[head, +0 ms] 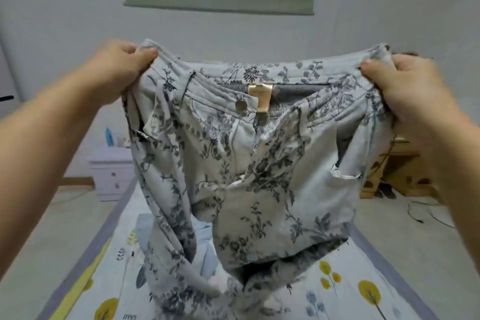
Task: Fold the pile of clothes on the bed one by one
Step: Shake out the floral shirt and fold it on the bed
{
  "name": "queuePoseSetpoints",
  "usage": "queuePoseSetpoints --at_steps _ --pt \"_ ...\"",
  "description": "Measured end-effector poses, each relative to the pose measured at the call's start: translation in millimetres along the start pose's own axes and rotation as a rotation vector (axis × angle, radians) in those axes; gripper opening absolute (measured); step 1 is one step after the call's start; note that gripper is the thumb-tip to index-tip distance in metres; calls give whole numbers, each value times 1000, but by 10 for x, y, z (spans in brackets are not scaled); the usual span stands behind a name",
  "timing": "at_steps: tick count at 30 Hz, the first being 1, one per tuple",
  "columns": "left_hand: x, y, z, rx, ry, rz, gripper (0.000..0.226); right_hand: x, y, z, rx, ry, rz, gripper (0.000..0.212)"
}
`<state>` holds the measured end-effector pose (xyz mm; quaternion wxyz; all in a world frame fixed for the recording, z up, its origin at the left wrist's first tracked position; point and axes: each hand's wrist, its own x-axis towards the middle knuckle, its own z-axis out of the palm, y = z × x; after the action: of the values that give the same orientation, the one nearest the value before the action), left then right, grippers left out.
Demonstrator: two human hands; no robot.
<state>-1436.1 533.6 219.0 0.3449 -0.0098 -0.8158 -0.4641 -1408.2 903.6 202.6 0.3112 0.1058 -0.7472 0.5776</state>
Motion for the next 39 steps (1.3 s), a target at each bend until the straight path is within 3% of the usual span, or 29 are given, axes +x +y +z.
queuePoseSetpoints --at_steps 4,8,16,21,28,34,39 --pt "75 287 -68 -128 -81 11 31 80 -396 -155 95 30 -77 25" --pt "-13 83 227 -36 -197 -68 37 -29 -230 -234 46 40 2 25" --pt "-705 -866 1511 110 -466 -158 19 -687 1281 -486 -248 87 305 33" --pt "-1106 -1265 2405 101 -610 -162 27 -1068 2253 -800 -285 104 511 32" --pt "-1463 -1538 3908 160 -672 -145 31 -1242 3510 -1371 -300 212 683 37" --pt "-1833 -1852 5290 212 -729 -188 18 -1345 4576 -1821 -394 293 805 31" --pt "-2144 -2147 6256 294 -708 -111 22 -1455 5362 -2065 -516 328 872 28"
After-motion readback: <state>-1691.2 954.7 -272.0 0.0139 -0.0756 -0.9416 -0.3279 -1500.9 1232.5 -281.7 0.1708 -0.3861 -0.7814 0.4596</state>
